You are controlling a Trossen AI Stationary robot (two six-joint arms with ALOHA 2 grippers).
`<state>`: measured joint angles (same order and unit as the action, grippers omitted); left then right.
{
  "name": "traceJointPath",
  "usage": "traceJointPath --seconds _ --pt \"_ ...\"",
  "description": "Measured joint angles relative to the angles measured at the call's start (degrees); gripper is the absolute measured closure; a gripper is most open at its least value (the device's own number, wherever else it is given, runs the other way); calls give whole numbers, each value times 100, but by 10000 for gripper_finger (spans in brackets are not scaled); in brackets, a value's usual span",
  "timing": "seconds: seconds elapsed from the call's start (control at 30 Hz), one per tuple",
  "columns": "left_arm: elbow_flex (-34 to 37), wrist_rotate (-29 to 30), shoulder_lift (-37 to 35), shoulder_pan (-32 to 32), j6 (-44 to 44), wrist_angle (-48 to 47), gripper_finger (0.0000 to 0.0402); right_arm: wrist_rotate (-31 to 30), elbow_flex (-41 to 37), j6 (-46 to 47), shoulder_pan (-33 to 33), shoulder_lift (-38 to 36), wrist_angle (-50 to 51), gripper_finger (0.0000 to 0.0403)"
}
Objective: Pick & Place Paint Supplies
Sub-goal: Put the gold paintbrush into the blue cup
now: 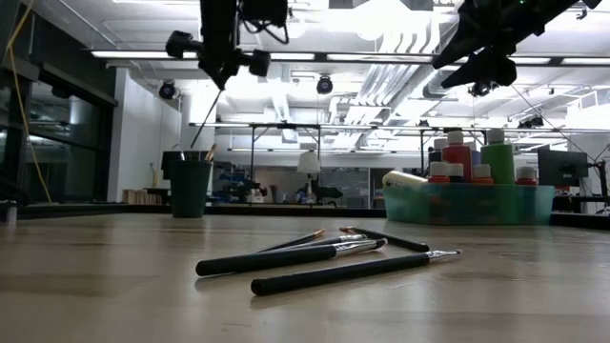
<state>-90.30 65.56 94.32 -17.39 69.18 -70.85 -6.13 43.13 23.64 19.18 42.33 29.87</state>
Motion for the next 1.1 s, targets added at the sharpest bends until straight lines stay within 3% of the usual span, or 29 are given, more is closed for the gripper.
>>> traceJointPath --seconds 0.3,1.1 --pt "540 305 39 -324 916 123 401 16 0 2 -2 0 1 160" --pt "513 719 -94 -579 894 203 401 -297 -2 10 0 0 143 160"
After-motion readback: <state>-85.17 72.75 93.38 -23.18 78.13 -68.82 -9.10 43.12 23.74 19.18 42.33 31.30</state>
